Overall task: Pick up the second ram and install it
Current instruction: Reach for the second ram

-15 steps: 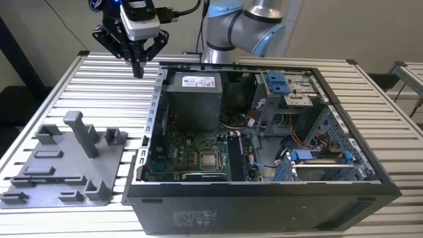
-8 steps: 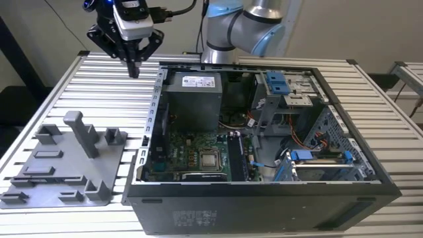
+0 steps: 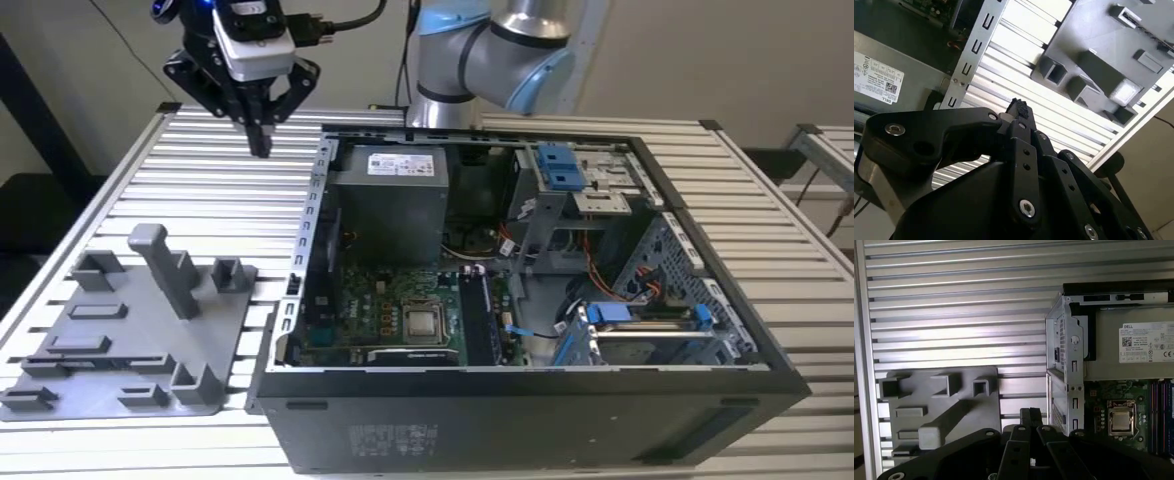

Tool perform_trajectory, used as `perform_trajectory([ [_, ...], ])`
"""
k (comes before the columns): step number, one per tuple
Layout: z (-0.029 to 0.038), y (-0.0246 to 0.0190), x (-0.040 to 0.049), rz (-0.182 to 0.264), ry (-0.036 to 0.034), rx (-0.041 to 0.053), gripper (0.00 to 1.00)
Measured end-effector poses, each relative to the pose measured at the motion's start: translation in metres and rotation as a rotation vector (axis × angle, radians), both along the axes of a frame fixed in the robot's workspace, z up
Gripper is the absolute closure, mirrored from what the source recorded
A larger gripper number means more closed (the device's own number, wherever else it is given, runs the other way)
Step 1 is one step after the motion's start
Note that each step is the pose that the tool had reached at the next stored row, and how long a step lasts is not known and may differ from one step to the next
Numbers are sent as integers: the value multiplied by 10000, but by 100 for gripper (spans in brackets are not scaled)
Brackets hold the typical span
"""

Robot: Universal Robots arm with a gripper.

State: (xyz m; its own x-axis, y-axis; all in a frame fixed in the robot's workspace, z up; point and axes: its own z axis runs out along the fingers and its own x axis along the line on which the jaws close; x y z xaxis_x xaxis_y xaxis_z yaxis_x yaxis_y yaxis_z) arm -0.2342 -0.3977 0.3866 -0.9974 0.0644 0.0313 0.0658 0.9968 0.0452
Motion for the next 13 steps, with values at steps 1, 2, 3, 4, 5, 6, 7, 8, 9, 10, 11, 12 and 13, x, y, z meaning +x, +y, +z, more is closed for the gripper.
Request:
perform_trajectory([
  [1, 0, 0, -12, 0, 1, -1, 89],
  [2, 0, 0, -23, 0, 1, 0, 89],
  [3, 0, 1, -34, 1, 1, -1, 89],
  [4, 0, 1, -47, 1, 1, -1, 89],
  [5, -1, 1, -60, 1, 1, 0, 89],
  [6, -1, 1, -74, 2, 1, -1, 89],
  [7, -1, 1, -88, 2, 1, -1, 89],
  [8, -1, 2, -101, 2, 1, -1, 89],
  [9, -2, 2, -115, 4, 0, 0, 89],
  [10, -2, 3, -129, 4, 0, -1, 89],
  [11, -2, 3, -141, 5, 1, 0, 89],
  [12, -2, 4, -154, 5, 1, -1, 89],
  [13, -2, 5, -166, 6, 1, 0, 89],
])
